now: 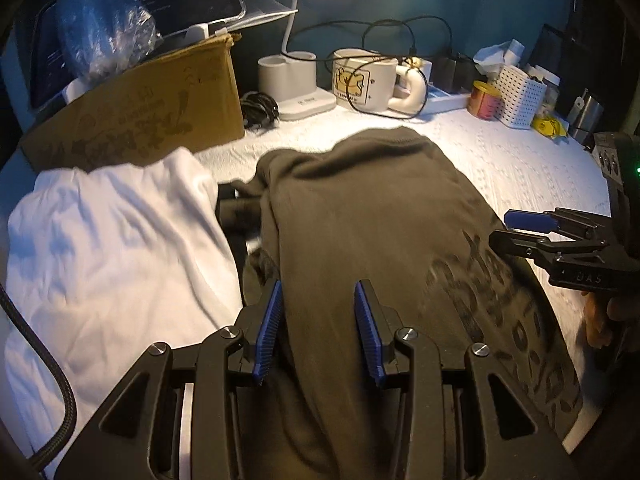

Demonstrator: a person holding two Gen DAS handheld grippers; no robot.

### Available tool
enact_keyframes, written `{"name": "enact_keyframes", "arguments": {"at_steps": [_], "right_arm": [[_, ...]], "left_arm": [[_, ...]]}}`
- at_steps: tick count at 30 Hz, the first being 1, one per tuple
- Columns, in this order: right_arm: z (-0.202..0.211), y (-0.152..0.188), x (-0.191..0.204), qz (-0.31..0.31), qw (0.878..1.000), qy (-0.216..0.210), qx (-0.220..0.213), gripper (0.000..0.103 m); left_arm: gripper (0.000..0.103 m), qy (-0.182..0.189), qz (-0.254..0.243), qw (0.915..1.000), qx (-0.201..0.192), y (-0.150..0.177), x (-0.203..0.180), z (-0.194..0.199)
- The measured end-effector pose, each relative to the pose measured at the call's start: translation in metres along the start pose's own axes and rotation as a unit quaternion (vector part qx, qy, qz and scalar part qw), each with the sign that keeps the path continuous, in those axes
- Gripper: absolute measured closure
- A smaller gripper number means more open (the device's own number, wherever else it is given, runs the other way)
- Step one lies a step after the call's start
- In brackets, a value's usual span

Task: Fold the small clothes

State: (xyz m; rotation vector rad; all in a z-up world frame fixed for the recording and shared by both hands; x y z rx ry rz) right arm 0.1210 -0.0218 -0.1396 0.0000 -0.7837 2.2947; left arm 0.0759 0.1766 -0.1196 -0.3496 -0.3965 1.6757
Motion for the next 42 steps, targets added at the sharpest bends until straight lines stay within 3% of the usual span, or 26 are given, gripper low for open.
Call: {"name": "enact_keyframes", "arguments": {"at_steps": [6,11,15,20,28,42], "right_arm": [[0.009,0.024,0.01,-0.003,1.0,-0.03,0.003,0.045],[0.013,0.04,0.018,-0.001,0.999,-0.042,0.003,0.068],[0.017,0.051,0.024,0.001,0.999,-0.042,0.001,0.078],[0.022,0.064,0.031,-0.002,0.999,-0.039,-0.001,0.078],[0.03,0.081,0.041,0.004,0.999,-0.036,0.0,0.081],[0.042,0.109,0.059,0.016,0.999,-0.036,0.002,0.084]], "left_arm": [[0.065,0.002,0.006,1.0,0.006,0.017,-0.005,0.004],[0.063,-0.003,0.012,0.9998,0.014,0.028,0.001,-0.001],[0.056,-0.007,0.021,0.9997,0.011,0.034,0.008,0.001],[0.056,-0.013,0.016,0.9997,0.011,0.041,0.004,0.006],[0.056,0.008,0.012,0.9999,-0.004,0.053,-0.003,0.026],[0.056,0.027,0.024,0.999,0.026,0.086,-0.011,0.021]]}}
Point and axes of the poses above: each gripper's, at about its wrist camera, not at the fingertips, and z roughly against the way its jaws point, x to its left, y to its underside, the point moved 5 cm from there along -z, roughly the way its jaws point, and after that the axes turned 10 degrees about x, right-handed, at the moved point
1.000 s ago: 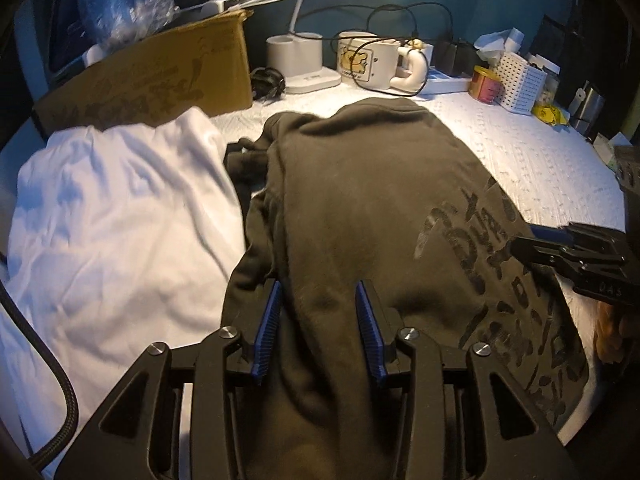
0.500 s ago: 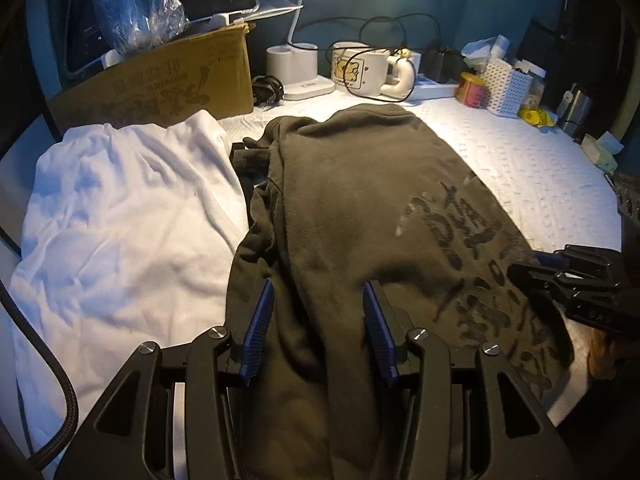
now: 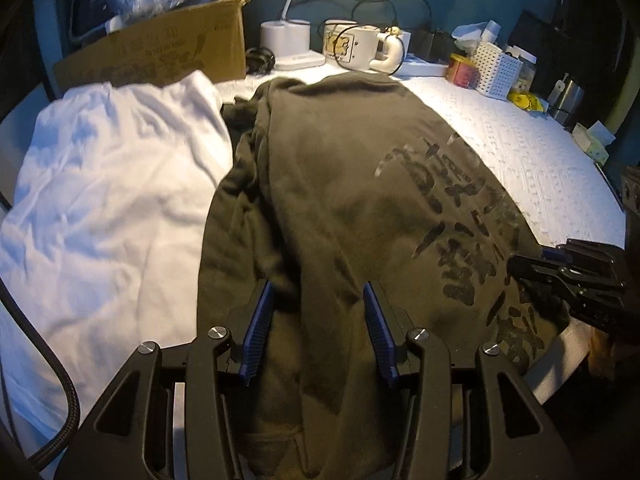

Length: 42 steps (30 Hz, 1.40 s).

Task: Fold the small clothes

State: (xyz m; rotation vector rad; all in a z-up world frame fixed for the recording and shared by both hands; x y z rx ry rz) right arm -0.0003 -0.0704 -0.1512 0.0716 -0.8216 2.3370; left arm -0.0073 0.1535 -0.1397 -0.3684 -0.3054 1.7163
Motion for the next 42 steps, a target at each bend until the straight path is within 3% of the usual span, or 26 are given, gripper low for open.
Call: {"name": "enact_keyframes", "arguments": {"at_steps": [4,6,16,22,29,33,42], "right_arm": [[0.003,0.007,0.005,0.0,1.0,-0.001,0.0,0.084],[0.004,0.009,0.008,0.001,1.0,-0.001,-0.001,0.09],[0.009,0.019,0.014,-0.002,1.0,0.004,0.002,0.09],[0.01,0.018,0.01,-0.009,1.0,-0.002,0.011,0.09],[0.013,0.011,0.004,-0.007,1.0,-0.006,0.021,0.089],[0.015,0.002,-0.004,-0.012,1.0,0.002,0.011,0.069],[0.004,-0.033,-0.037,-0.036,0.999,0.017,-0.001,0.069]], "left_arm": [[0.056,0.001,0.004,1.0,0.0,0.004,0.0,0.002],[0.056,0.0,0.001,1.0,0.0,0.006,0.0,0.003],[0.056,-0.009,-0.013,0.9998,-0.007,0.011,-0.008,0.012],[0.056,-0.003,-0.019,0.9995,-0.024,-0.001,-0.013,0.022],[0.056,-0.006,-0.015,0.9998,-0.013,-0.016,-0.014,0.01],[0.056,-0.006,-0.011,0.9999,-0.008,-0.026,-0.01,0.003],[0.056,0.008,-0.009,0.9999,0.007,-0.051,0.002,-0.026]]}}
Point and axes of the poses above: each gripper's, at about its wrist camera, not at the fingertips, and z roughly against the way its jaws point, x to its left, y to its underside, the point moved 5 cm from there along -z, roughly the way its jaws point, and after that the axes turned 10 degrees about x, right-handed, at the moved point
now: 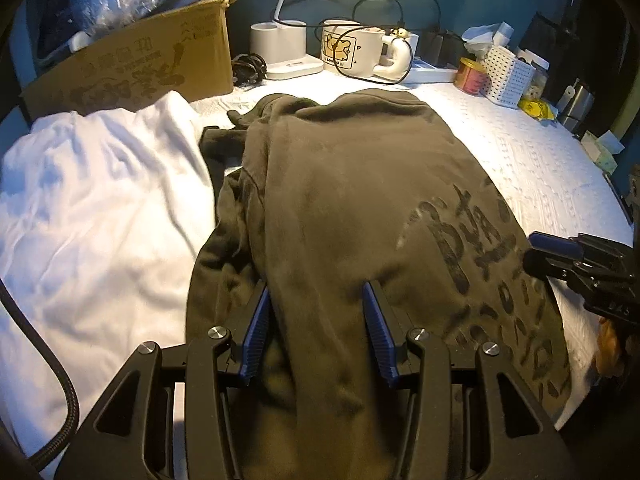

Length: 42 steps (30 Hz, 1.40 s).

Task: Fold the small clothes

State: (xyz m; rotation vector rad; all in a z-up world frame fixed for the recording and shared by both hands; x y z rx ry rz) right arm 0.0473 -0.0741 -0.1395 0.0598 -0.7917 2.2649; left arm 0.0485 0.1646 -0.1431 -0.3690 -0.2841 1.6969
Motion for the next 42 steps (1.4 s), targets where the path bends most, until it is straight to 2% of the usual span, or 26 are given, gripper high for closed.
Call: {"name": "enact_keyframes", "arguments": {"at_steps": [4,6,11,14,38,39,40,41,42], "right_arm": [[-0.012,-0.013,-0.006,0.001,1.0,0.003,0.005,0.069],[-0.016,-0.017,-0.007,0.006,1.0,0.009,0.005,0.069],[-0.017,-0.023,-0.009,0.014,1.0,0.024,0.004,0.069],[-0.014,-0.022,-0.012,0.011,1.0,0.025,0.004,0.068],[0.062,0.008,-0.056,-0.044,0.996,0.064,-0.048,0.068],[0.065,0.009,-0.057,-0.046,0.995,0.065,-0.051,0.063],[0.07,0.01,-0.058,-0.047,0.995,0.066,-0.056,0.05],[0.073,0.011,-0.059,-0.048,0.995,0.066,-0.059,0.045],[0.077,0.012,-0.059,-0.05,0.994,0.066,-0.064,0.043]], "left_arm": [[0.052,0.029,0.009,0.9995,-0.002,-0.005,0.005,-0.007],[0.051,0.032,0.011,0.9994,-0.002,-0.006,0.006,-0.006],[0.051,-0.011,0.002,0.9998,-0.014,-0.01,0.001,0.004],[0.051,-0.005,0.003,0.9997,-0.023,-0.015,-0.001,0.011],[0.051,0.013,-0.047,0.9974,-0.053,-0.018,-0.077,0.041],[0.049,0.014,-0.048,0.9972,-0.055,-0.017,-0.08,0.043],[0.047,0.014,-0.049,0.997,-0.059,-0.017,-0.083,0.046],[0.042,0.015,-0.049,0.9968,-0.062,-0.016,-0.085,0.048],[0.041,0.017,-0.049,0.9965,-0.066,-0.016,-0.087,0.051]]}}
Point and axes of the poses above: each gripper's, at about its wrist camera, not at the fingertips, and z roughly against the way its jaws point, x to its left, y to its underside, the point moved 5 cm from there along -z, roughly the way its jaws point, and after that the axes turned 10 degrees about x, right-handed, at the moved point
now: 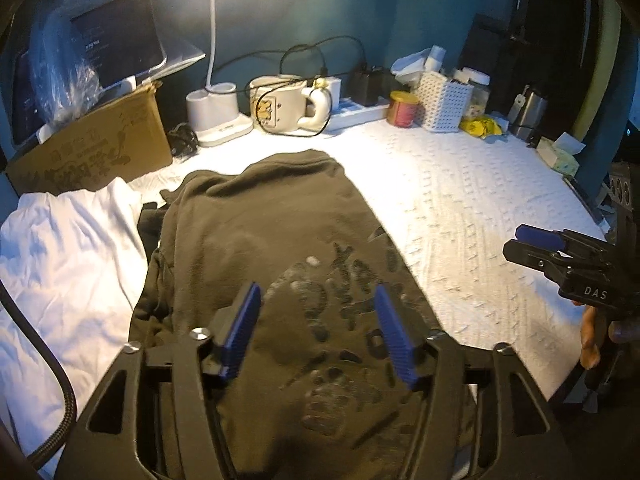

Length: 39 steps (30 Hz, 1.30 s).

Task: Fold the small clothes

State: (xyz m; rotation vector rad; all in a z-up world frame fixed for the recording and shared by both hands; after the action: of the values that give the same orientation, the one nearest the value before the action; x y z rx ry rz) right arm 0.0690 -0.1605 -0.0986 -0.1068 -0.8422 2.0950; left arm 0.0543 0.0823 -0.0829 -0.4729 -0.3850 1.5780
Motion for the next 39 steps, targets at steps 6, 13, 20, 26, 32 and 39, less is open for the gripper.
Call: {"name": "enact_keyframes", "arguments": {"at_steps": [6,13,20,26,32,39], "right_arm": [[0.025,0.0,-0.006,-0.002,1.0,0.011,-0.026,0.043],[0.056,0.001,-0.014,-0.004,0.998,0.03,-0.054,0.043],[0.09,-0.001,-0.015,0.004,0.995,0.059,-0.086,0.043],[0.12,-0.003,-0.01,0.009,0.99,0.076,-0.116,0.043],[0.152,-0.003,-0.001,0.018,0.985,0.09,-0.148,0.043],[0.189,-0.001,0.008,0.034,0.976,0.109,-0.184,0.043]], "left_arm": [[0.041,0.007,-0.007,0.9997,-0.024,-0.002,-0.017,0.019],[0.024,0.017,-0.008,0.9979,-0.062,-0.005,-0.032,0.04],[0.023,0.021,-0.018,0.9926,-0.118,-0.011,-0.041,0.071],[0.021,0.013,-0.028,0.9868,-0.159,-0.017,-0.049,0.098],[0.02,0.015,-0.033,0.9794,-0.199,-0.016,-0.059,0.125],[0.007,0.012,-0.027,0.9666,-0.255,-0.014,-0.064,0.158]]}}
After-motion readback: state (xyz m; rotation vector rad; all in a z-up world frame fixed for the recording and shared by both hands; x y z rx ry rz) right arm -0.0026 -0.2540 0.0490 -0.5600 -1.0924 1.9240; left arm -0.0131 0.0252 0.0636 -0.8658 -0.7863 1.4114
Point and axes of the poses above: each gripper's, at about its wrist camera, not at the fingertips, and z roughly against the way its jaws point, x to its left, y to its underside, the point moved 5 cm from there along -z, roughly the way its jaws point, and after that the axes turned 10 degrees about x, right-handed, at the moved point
